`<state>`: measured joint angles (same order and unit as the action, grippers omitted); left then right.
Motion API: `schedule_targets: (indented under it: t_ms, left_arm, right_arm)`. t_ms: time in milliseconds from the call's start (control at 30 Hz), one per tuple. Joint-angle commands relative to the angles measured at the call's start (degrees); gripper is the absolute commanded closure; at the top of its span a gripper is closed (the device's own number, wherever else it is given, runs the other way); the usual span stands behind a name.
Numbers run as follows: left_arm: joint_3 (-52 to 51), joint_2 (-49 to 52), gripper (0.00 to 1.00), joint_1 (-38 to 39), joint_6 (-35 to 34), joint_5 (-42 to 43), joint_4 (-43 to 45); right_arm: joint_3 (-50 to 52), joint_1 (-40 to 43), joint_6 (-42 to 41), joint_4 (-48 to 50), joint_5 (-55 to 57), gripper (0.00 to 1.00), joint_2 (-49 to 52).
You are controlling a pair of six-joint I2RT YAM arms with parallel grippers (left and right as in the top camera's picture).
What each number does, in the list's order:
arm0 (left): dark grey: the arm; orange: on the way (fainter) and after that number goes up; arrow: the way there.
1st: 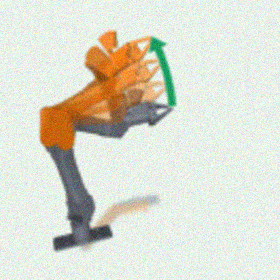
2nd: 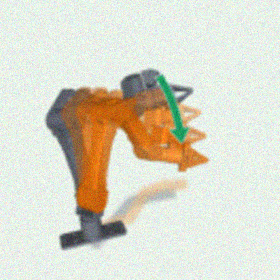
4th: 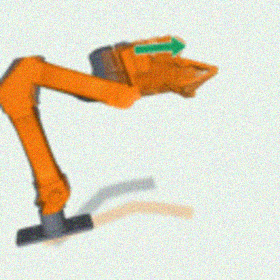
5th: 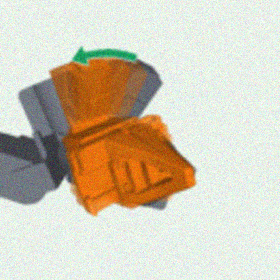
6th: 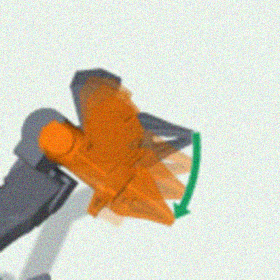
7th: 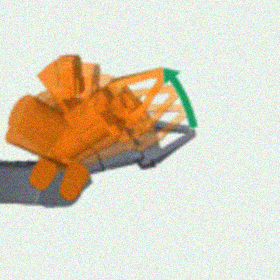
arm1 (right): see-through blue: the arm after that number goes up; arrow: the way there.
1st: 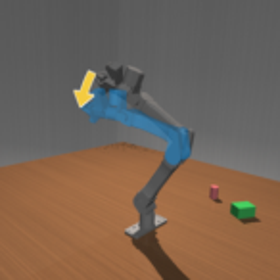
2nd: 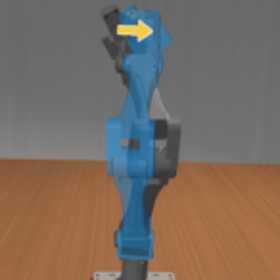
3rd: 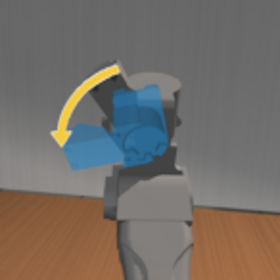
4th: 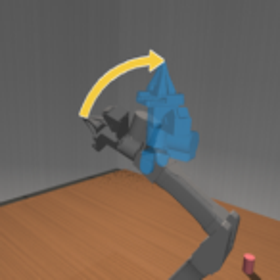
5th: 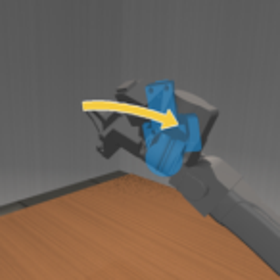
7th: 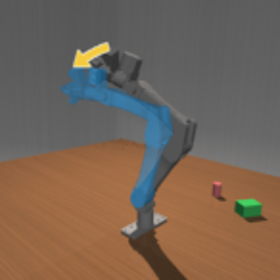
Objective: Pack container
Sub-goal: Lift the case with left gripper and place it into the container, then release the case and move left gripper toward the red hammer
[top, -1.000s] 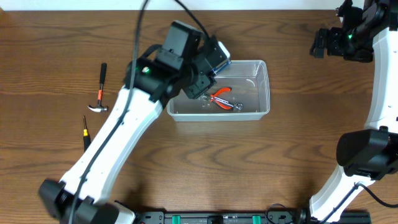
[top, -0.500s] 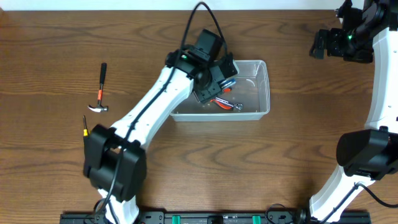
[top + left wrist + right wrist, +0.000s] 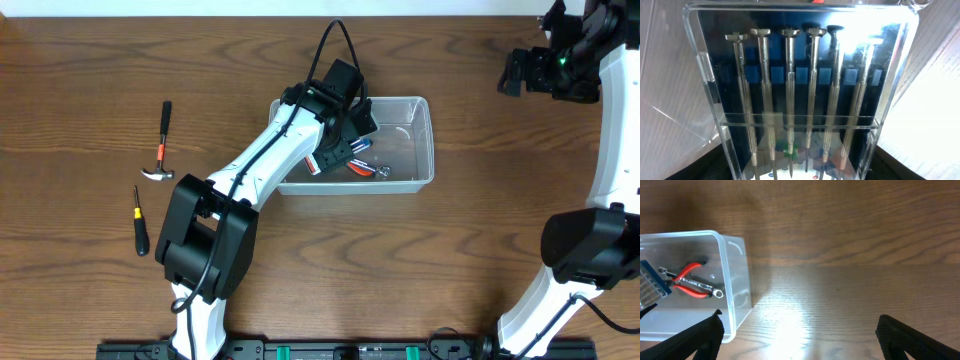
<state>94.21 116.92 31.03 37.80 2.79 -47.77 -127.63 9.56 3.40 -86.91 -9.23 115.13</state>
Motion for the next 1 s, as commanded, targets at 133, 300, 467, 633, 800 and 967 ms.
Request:
schedule_targets:
  t_ms: [133, 300, 467, 633, 800, 967]
  left_arm:
    - [0.63, -0.35, 0.2, -0.09, 0.72, -0.87, -1.2]
    - [0.63, -0.66, 0.16, -0.09, 0.72, -0.87, -1.22]
    - [0.85, -2.32, 0.1, -0.09, -0.59, -0.9, -1.03]
    - [4.04, -10.32, 0.05, -0.48, -3.98, -3.89, -0.94]
    - [7.65, -22.27, 0.01, -3.48, -12.68, -15.06, -6.23]
    - [7.93, -31.54, 0.02, -17.25, -21.79, -17.42, -12.74]
  right_arm:
    - [-0.02, -0.26, 1.01, -0.13, -0.48, 0.01, 0.0]
    - [-0.02, -0.26, 1.42, -0.22, -0.46, 0.01, 0.0]
    - [-0.02, -0.26, 1.42, -0.35, -0.46, 0.01, 0.0]
    - [-0.02, -0.26, 1.49, -0.33, -0.46, 0.01, 0.0]
    - [-0.02, -0.26, 2.32, -0.44, -0.44, 0.01, 0.0]
    - [-0.02, -0.26, 2.49, -0.52, -0.46, 0.01, 0.0]
